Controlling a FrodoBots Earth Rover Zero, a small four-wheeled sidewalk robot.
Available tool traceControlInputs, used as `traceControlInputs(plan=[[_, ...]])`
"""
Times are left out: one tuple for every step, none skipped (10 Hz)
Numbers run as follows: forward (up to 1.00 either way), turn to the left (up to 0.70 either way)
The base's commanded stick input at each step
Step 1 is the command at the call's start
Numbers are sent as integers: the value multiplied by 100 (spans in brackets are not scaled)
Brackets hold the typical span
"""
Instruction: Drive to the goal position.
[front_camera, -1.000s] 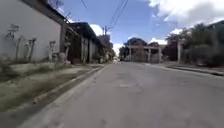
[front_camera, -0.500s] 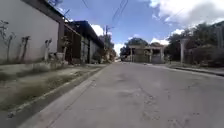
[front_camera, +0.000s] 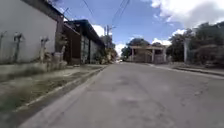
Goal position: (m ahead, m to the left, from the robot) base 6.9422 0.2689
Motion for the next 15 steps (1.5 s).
traceControlInputs(plan=[[70,-35],[70,-35],[70,-35],[70,-33],[70,-10],[70,0],[70,0],[70,0],[70,0],[70,0],[70,0],[70,0],[70,0],[70,0],[70,0]])
